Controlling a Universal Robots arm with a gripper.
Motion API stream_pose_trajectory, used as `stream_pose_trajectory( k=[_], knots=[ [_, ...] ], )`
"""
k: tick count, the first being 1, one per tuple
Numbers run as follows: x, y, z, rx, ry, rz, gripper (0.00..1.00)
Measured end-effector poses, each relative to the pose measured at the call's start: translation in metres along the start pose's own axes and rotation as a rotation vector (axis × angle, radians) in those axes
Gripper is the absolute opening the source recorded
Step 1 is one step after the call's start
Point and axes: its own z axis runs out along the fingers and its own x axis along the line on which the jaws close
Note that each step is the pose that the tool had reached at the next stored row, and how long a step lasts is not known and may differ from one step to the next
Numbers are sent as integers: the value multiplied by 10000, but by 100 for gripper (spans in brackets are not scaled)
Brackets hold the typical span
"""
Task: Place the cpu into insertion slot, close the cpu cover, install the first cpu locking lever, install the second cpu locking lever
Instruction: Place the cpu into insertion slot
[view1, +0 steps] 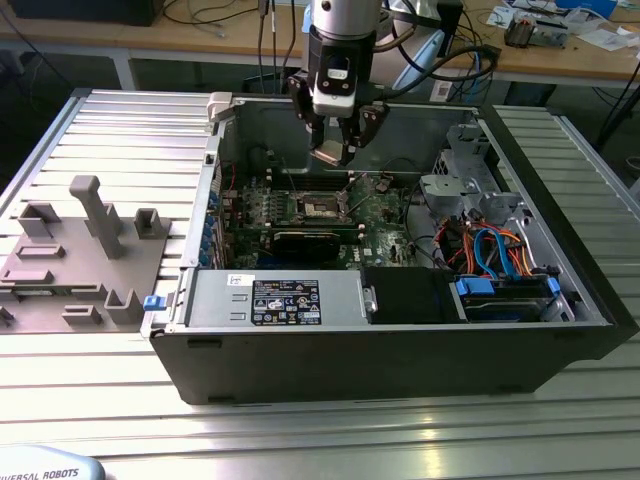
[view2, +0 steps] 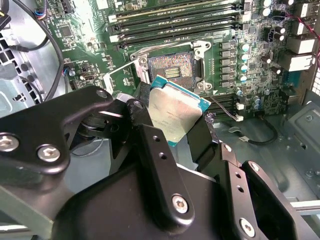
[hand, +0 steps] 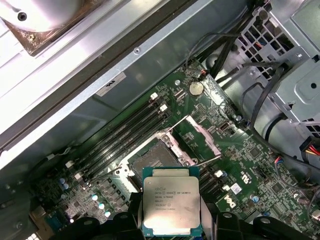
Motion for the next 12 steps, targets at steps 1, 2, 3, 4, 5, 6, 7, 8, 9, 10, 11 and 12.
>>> stream_pose_trajectory(
  k=[1, 2, 3, 4, 5, 6, 7, 8, 9, 10, 11, 12],
  knots=[
    [0, 0, 0, -1, -1, 16, 54],
    [0, 0, 0, 0, -1, 31, 54],
    [0, 0, 0, 0, -2, 53, 54],
    [0, 0, 0, 0, -3, 67, 54],
    [0, 0, 0, -1, -4, 84, 54],
    [0, 0, 0, -1, -5, 116, 54],
    [0, 0, 0, -1, -6, 141, 54],
    [0, 0, 0, -1, -7, 167, 54],
    [0, 0, 0, -1, -8, 184, 54],
    [0, 0, 0, -1, -9, 206, 54],
    [0, 0, 0, -1, -10, 224, 54],
    [0, 0, 0, 0, -11, 246, 54]
  ],
)
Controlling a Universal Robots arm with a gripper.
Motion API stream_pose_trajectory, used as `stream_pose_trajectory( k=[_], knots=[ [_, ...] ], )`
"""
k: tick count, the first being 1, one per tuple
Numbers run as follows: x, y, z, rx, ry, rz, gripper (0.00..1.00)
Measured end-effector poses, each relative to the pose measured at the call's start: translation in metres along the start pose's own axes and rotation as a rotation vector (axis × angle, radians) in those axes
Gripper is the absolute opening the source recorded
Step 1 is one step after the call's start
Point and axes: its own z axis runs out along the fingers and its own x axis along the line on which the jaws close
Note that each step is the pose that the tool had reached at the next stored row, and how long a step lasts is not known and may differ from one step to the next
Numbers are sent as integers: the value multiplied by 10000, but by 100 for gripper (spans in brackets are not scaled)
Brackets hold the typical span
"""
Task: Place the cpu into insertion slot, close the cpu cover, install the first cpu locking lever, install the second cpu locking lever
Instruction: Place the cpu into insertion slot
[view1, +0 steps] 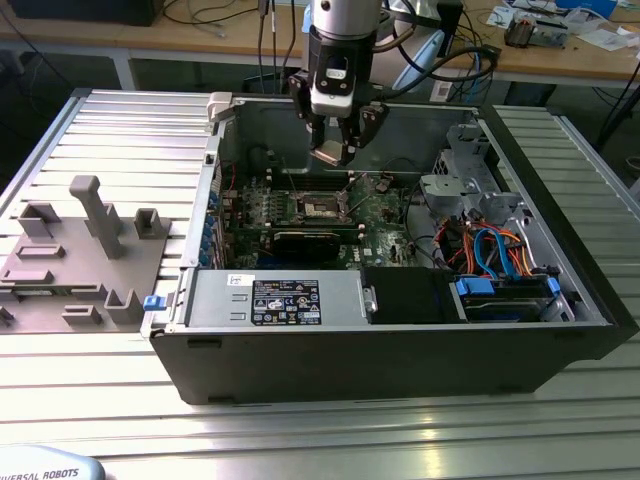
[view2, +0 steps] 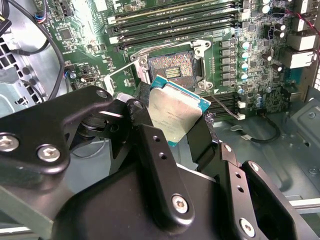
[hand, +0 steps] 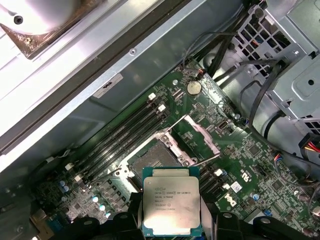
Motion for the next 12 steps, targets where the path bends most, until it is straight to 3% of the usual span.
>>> stream_pose_trajectory(
  k=[12],
  knots=[
    [0, 0, 0, -2, -12, 262, 54]
  ],
)
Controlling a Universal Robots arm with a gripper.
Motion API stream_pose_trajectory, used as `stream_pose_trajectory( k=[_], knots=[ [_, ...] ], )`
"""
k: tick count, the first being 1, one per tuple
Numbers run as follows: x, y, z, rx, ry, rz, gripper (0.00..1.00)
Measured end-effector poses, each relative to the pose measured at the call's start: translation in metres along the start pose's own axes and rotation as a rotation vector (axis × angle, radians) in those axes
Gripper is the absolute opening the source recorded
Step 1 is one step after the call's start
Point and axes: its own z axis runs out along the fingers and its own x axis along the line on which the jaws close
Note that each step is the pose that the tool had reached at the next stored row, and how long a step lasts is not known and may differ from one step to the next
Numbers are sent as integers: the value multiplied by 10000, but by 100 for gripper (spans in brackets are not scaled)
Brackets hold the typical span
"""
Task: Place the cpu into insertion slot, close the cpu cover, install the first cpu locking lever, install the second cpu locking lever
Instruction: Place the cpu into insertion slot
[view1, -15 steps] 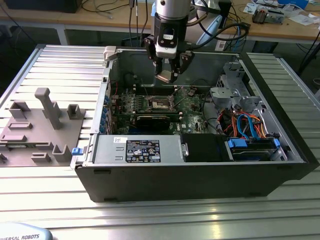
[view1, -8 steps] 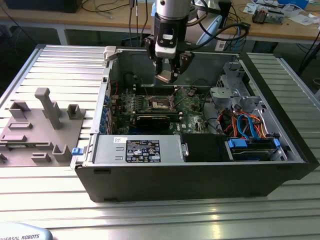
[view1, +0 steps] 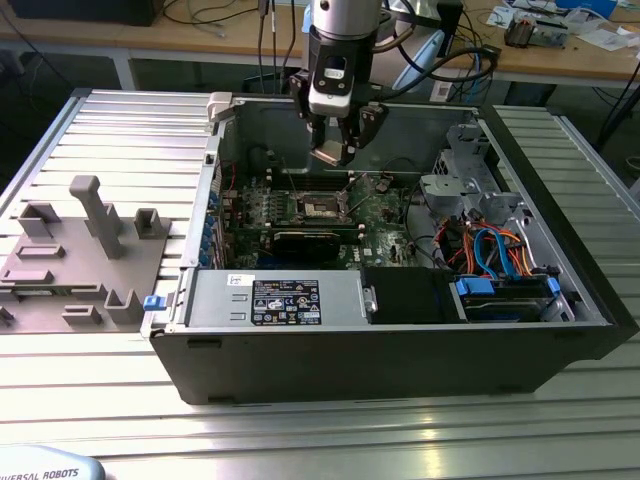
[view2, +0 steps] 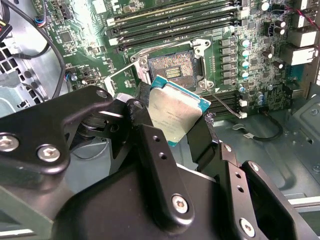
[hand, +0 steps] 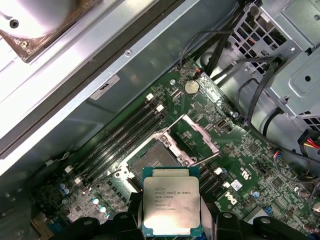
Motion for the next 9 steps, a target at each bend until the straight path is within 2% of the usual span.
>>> stream_pose_trajectory(
  k=[9],
  knots=[
    [0, 0, 0, 0, -9, 185, 54]
  ],
)
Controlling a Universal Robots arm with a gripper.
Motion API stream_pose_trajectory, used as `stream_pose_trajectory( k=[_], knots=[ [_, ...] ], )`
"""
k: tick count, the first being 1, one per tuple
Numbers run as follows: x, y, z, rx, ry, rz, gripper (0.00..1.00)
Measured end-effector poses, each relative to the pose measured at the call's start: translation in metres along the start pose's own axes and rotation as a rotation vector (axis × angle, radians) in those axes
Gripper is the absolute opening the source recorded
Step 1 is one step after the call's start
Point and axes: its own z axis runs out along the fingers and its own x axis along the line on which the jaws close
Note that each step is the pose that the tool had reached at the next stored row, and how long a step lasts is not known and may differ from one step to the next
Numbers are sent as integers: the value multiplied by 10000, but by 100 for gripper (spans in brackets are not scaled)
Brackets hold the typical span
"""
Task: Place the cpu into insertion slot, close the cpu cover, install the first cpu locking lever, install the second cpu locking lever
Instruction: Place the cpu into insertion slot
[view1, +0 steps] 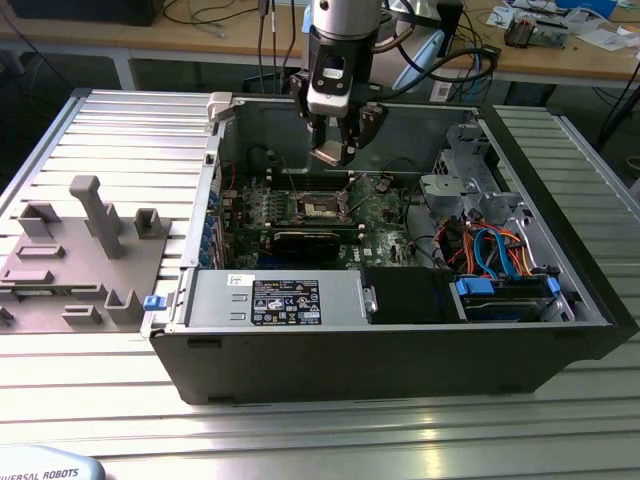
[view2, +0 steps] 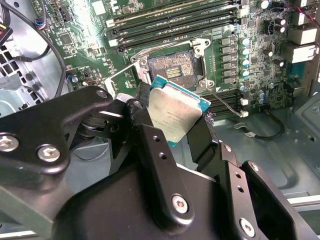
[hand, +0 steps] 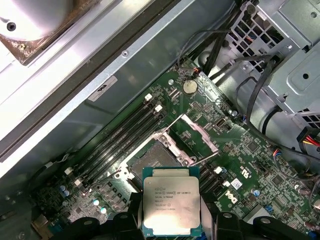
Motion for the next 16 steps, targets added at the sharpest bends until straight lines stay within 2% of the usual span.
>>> stream_pose_trajectory(
  k=[16],
  knots=[
    [0, 0, 1, -2, -19, 399, 54]
  ],
)
